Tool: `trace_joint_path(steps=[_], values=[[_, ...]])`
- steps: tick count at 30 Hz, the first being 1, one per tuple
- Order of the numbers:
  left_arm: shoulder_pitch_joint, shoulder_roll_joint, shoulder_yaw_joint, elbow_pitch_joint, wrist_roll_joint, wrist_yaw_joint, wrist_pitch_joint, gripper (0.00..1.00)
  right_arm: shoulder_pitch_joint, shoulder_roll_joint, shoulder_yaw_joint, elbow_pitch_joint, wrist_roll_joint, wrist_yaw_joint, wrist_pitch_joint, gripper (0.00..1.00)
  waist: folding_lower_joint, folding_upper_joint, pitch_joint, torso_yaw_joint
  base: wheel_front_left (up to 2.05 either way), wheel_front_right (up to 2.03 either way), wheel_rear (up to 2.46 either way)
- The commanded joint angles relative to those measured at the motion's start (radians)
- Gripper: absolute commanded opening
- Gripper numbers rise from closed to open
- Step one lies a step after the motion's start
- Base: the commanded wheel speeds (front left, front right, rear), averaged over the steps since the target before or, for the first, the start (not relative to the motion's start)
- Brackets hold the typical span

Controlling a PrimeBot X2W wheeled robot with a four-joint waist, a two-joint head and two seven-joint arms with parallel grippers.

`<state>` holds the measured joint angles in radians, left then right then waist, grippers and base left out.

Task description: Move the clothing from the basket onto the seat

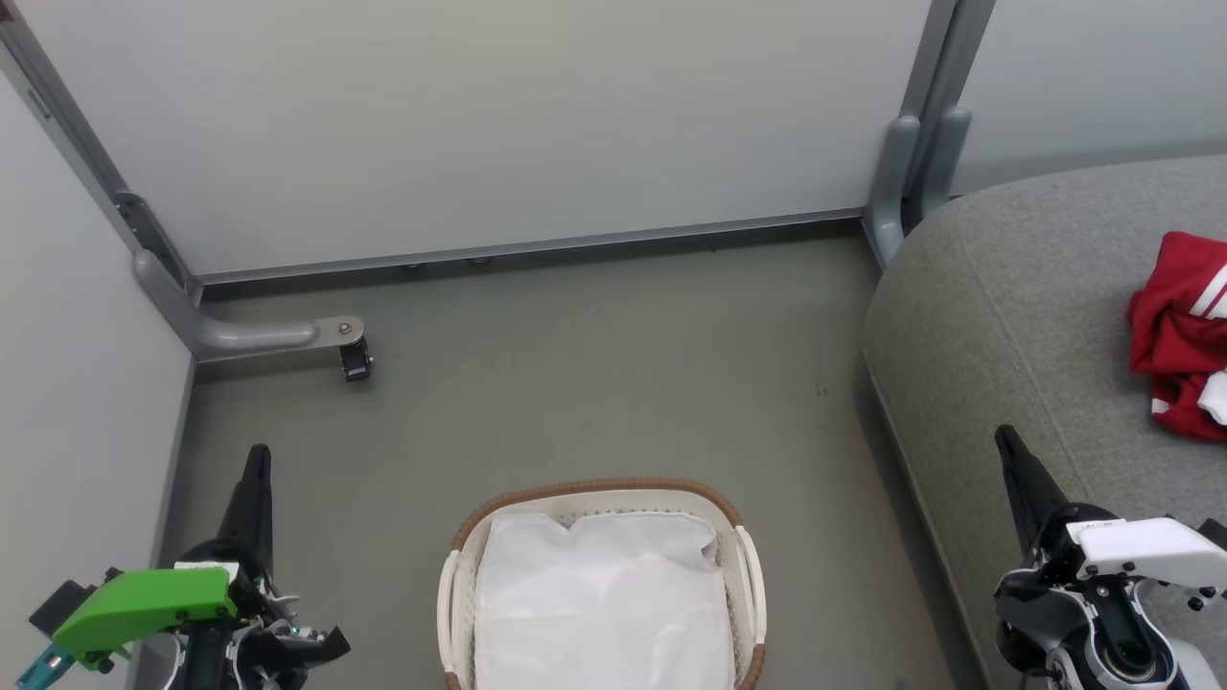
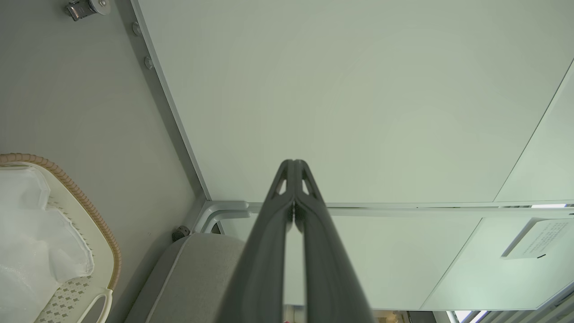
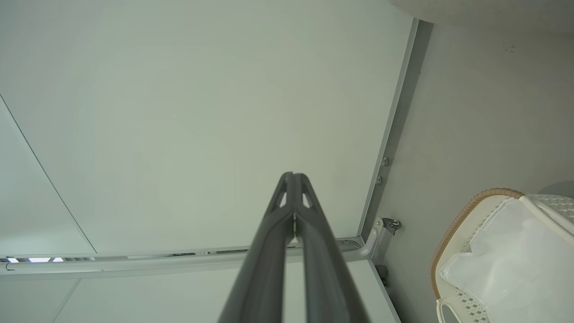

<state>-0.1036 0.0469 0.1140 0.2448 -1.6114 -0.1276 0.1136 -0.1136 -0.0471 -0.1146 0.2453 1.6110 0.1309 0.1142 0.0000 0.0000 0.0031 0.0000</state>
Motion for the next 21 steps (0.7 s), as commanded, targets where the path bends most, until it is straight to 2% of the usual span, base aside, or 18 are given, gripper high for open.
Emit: trace_joint_path(steps=[1, 21], values=[[-0.01, 0.006, 0.002, -0.001, -0.003, -0.006, 0.004, 0.0, 0.01, -0.006, -0.001, -0.004, 0.004, 0.0, 0.003, 0.0, 0.0, 0.0, 0.0, 0.0, 0.0, 0.0, 0.0], [-0.01, 0.006, 0.002, -0.001, -0.003, -0.006, 0.004, 0.0, 0.01, -0.006, -0.001, -0.004, 0.004, 0.0, 0.003, 0.0, 0.0, 0.0, 0.0, 0.0, 0.0, 0.0, 0.0]])
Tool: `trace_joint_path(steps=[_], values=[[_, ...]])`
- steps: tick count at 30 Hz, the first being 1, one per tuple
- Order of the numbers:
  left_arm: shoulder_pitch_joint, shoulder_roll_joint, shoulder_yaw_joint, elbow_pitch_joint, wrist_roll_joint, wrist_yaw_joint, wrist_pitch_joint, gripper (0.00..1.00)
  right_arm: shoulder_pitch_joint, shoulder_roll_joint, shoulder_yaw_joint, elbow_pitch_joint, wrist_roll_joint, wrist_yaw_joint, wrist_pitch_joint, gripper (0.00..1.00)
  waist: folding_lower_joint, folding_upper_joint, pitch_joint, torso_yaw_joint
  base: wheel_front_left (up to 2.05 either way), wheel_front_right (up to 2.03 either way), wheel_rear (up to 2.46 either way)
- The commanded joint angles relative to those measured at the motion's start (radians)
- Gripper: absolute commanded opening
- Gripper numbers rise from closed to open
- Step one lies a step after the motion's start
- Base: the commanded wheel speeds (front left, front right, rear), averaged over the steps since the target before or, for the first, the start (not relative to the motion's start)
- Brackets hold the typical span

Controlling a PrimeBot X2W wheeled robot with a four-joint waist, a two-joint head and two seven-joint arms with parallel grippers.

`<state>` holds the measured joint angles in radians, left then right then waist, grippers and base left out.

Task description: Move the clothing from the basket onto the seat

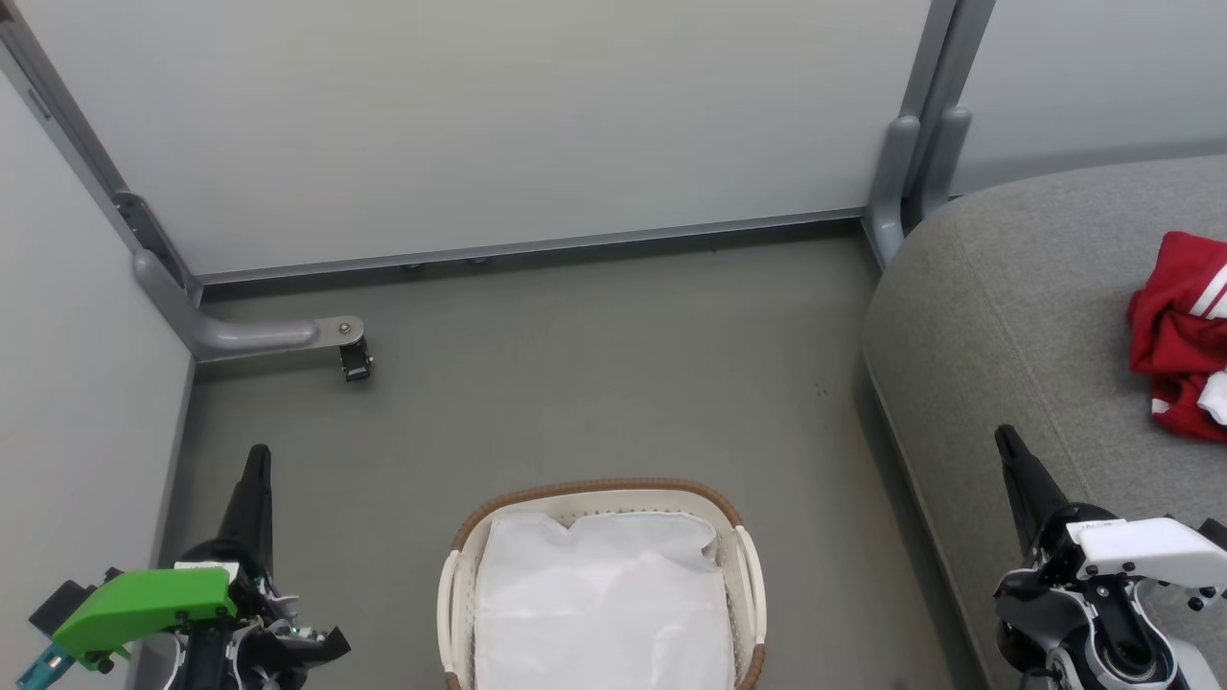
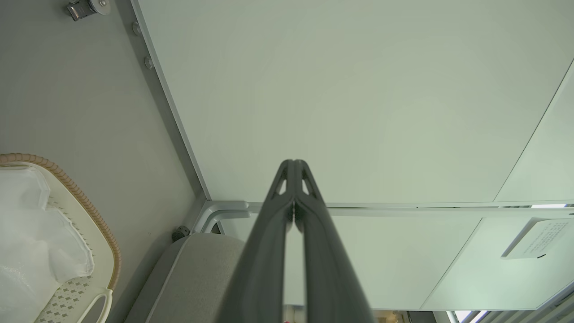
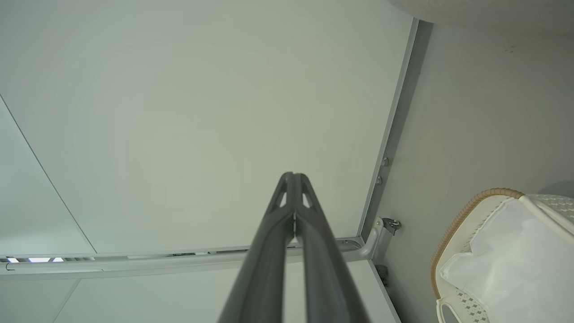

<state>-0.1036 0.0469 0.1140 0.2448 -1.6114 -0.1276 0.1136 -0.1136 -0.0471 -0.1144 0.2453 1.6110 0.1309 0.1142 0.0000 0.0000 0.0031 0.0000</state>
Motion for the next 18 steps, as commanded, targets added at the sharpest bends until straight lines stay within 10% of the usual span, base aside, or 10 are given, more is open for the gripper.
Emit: trace_joint_path(steps=[1, 18], values=[[-0.01, 0.006, 0.002, -0.001, -0.003, -0.006, 0.004, 0.0, 0.01, -0.006, -0.001, -0.004, 0.004, 0.0, 0.003, 0.0, 0.0, 0.0, 0.0, 0.0, 0.0, 0.0, 0.0], [-0.01, 0.006, 0.002, -0.001, -0.003, -0.006, 0.004, 0.0, 0.01, -0.006, -0.001, -0.004, 0.004, 0.0, 0.003, 0.0, 0.0, 0.0, 0.0, 0.0, 0.0, 0.0, 0.0]])
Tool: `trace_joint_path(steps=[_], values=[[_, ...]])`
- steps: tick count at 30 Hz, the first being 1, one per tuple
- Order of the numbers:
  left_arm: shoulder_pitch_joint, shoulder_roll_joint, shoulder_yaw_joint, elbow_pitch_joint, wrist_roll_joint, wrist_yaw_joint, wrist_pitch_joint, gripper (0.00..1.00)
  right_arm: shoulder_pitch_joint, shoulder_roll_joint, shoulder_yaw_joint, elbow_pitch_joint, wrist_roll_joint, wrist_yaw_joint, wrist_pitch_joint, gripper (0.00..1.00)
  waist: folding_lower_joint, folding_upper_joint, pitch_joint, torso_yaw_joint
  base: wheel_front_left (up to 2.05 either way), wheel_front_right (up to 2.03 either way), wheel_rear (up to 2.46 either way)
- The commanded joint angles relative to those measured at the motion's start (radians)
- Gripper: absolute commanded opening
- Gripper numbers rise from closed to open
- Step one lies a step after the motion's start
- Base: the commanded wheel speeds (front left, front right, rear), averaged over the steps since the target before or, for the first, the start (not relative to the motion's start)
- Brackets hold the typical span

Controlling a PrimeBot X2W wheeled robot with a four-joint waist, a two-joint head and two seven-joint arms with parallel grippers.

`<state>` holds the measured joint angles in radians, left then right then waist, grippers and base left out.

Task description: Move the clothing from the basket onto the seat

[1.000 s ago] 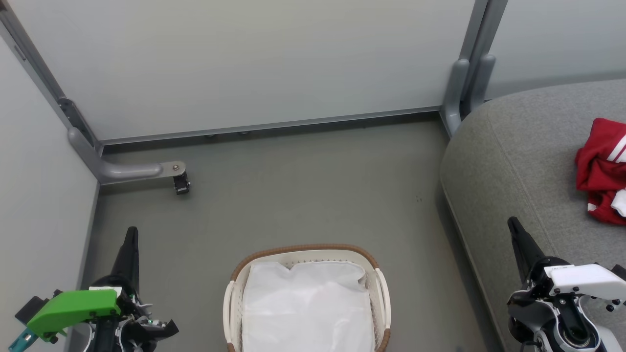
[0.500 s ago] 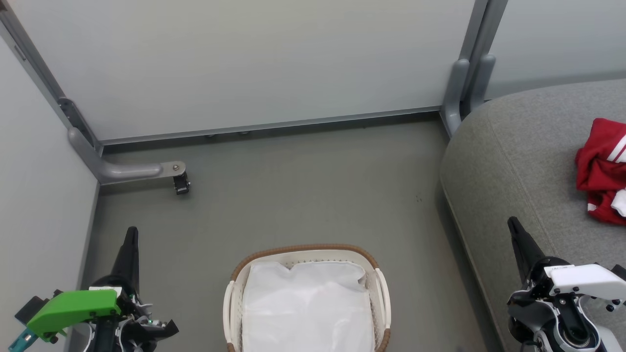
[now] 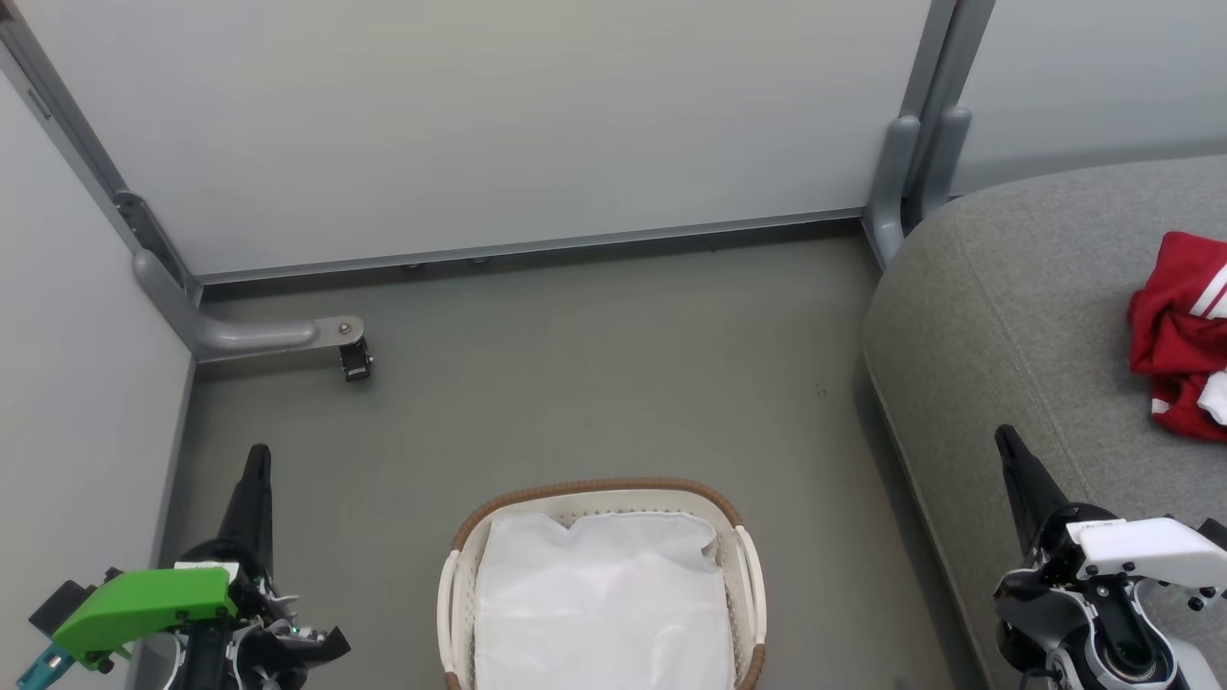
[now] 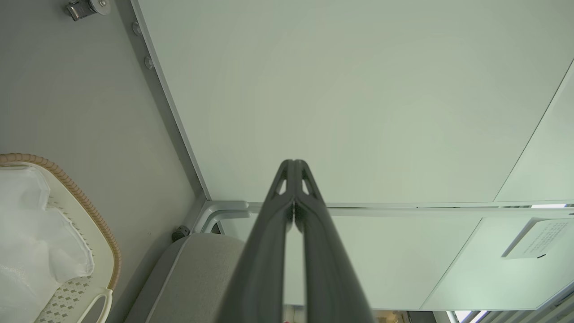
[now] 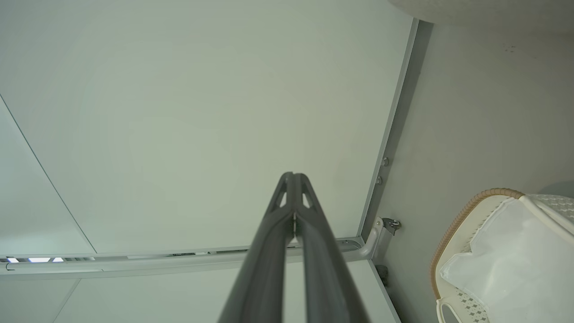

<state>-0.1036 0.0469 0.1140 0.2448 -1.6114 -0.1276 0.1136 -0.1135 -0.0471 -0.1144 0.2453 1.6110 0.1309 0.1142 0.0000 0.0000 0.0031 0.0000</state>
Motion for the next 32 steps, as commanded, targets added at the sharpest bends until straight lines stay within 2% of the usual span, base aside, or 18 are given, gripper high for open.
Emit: trace_joint_path(steps=[1, 32], values=[[-0.01, 0.006, 0.002, -0.001, -0.003, -0.006, 0.004, 0.0, 0.01, -0.006, -0.001, -0.004, 0.004, 0.0, 0.003, 0.0, 0.0, 0.0, 0.0, 0.0, 0.0, 0.0, 0.0], [-0.01, 0.006, 0.002, -0.001, -0.003, -0.006, 0.004, 0.0, 0.01, -0.006, -0.001, -0.004, 0.004, 0.0, 0.003, 0.0, 0.0, 0.0, 0.0, 0.0, 0.0, 0.0, 0.0]])
